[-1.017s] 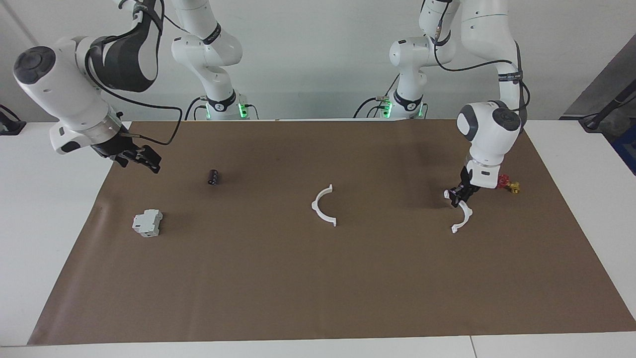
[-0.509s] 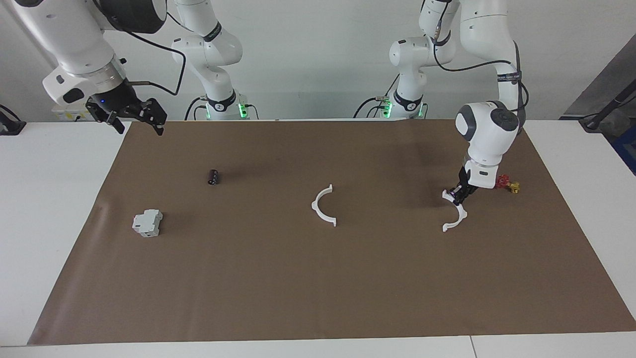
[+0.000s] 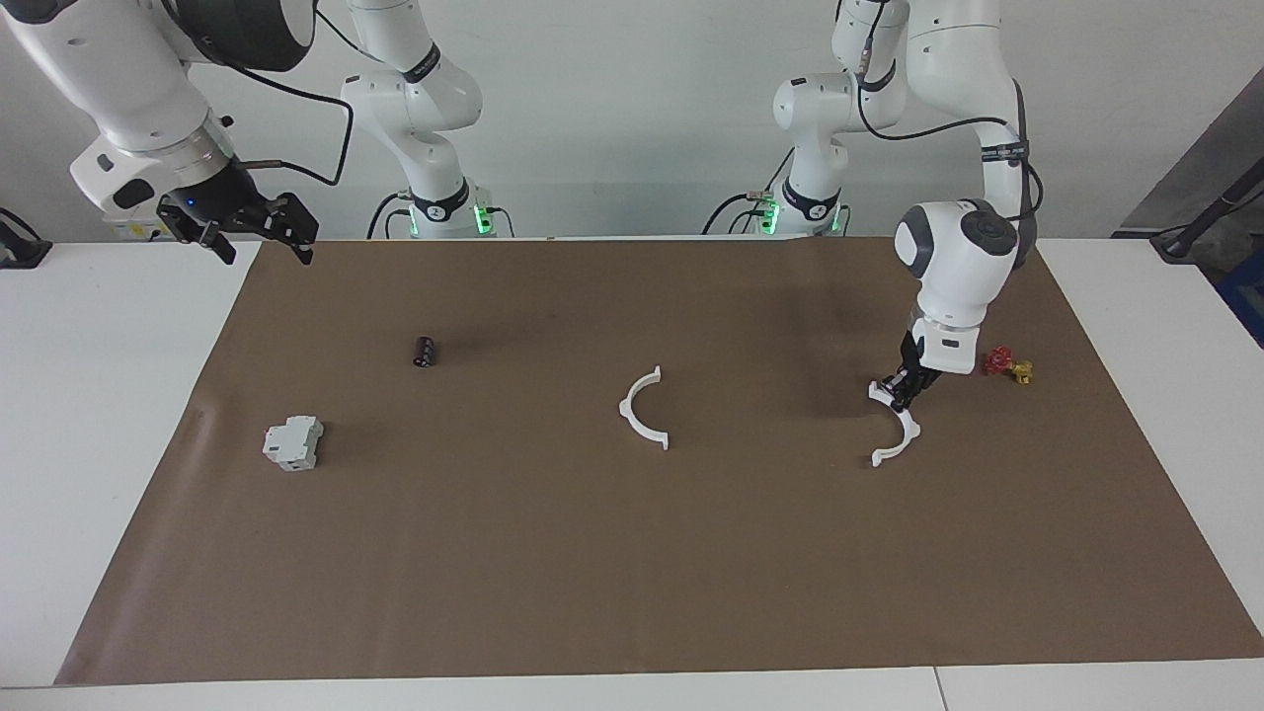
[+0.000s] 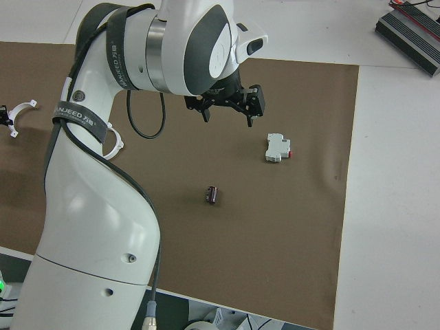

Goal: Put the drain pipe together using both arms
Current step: 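Carry the held clamp half toward the placed half with the left gripper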

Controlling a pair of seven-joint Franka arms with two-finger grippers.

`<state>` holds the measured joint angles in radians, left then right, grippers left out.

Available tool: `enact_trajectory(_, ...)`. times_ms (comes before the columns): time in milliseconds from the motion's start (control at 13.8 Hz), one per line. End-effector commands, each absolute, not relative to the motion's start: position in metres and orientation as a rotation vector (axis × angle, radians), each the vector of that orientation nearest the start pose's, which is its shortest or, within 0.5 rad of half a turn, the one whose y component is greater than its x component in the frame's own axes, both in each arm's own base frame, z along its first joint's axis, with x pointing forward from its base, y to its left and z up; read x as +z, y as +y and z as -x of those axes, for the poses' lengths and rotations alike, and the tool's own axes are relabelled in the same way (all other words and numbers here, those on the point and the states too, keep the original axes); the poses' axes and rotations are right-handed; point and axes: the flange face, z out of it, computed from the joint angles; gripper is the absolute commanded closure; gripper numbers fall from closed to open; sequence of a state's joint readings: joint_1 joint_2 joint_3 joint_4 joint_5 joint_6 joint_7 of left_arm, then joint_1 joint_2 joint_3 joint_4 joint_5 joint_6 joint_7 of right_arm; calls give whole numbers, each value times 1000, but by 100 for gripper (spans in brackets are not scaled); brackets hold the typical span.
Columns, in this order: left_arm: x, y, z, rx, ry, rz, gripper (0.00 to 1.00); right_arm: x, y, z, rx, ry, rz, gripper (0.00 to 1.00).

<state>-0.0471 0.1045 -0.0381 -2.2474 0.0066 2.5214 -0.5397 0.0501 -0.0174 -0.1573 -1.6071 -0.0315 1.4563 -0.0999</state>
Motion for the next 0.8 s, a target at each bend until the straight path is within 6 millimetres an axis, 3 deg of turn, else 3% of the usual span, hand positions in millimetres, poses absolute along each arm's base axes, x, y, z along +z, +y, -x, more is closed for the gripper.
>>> enact_trajectory(0, 380, -88, -561, -236, -869, 3082, 100, 609, -69, -521, 194, -23, 3169, 0)
enact_trajectory(145, 383, -138, -555, -232, -1058, 3049, 100, 612, -62, -526, 171, 26, 3175, 0)
enact_trajectory(436, 386, -235, -520, -207, -1115, 3044, 100, 616, -54, -529, 143, 82, 3167, 0)
enact_trajectory(581, 383, -263, -502, -184, -1102, 3045, 100, 618, -53, -529, 134, 81, 3161, 0)
enact_trajectory(727, 378, -283, -492, -174, -1186, 3024, 100, 639, -46, -539, 39, 116, 3140, 0)
